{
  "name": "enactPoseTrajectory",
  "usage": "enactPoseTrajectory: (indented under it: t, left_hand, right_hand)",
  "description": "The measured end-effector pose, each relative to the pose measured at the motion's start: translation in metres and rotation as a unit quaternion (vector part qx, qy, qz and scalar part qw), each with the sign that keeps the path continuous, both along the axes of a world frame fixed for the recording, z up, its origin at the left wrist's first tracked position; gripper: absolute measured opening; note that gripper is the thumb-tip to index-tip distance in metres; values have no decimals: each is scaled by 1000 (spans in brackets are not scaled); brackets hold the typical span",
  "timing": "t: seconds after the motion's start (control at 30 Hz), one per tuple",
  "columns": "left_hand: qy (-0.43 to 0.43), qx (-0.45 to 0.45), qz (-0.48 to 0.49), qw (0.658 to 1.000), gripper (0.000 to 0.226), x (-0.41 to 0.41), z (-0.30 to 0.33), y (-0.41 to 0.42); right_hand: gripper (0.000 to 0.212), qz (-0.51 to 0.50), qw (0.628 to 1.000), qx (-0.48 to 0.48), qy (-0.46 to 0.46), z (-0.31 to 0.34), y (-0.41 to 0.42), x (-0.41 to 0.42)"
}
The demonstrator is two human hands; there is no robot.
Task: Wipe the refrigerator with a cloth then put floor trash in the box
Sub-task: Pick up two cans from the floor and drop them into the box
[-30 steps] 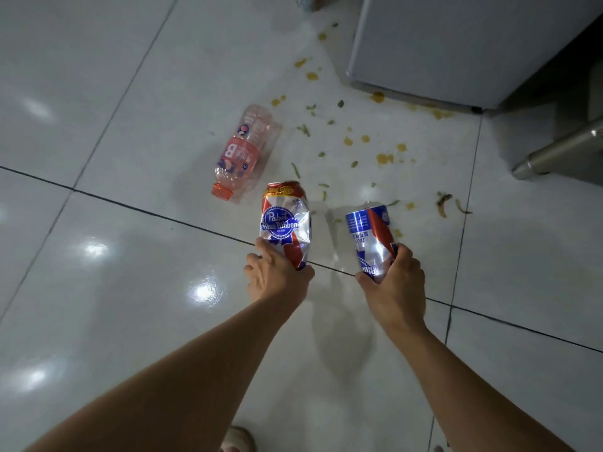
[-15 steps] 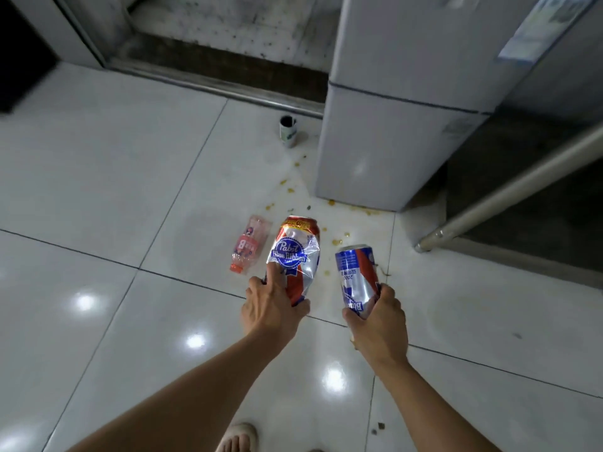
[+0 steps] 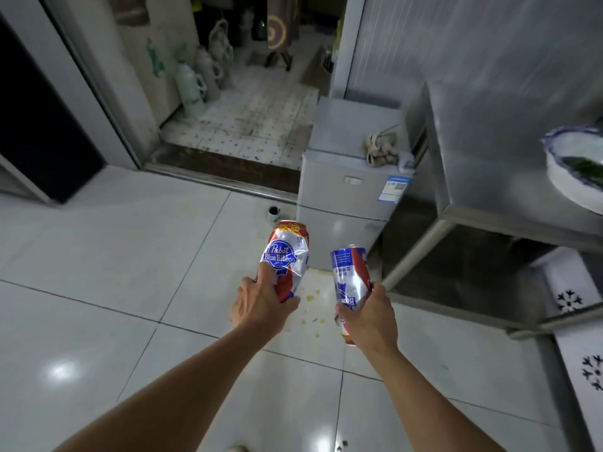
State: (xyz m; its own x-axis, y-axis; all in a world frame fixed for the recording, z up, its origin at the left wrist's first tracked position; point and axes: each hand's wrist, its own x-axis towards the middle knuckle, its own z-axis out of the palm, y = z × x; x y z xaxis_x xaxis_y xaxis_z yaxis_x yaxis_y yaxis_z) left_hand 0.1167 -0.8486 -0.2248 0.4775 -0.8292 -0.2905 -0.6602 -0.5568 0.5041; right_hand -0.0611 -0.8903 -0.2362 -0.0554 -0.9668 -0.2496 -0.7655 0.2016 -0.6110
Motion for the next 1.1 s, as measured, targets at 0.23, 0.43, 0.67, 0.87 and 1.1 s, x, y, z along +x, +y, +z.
enactPoseTrajectory:
  t: [0.23,0.43,0.67,0.87,1.1]
  left_hand:
    - [10,-55,-41,998,62,-3,84,16]
    - [9,-69,-86,994,64,4,125,24]
    - [24,-109,-180,977,53,26,148,64]
    - [45,-112,-253,960,59,32,170,111]
    - [68,-124,-343,929,55,-12,189,168]
  right_hand:
    - [75,-18,999,-39,-24,83,27,-13]
    - [72,-70,995,-61,-32,127,59,-17]
    - [71,-142,987,-74,3,156,120,-5]
    - [73,-237,967,-98,5,172,195,-2]
    - [74,-343,935,-86,24,185,294,-31]
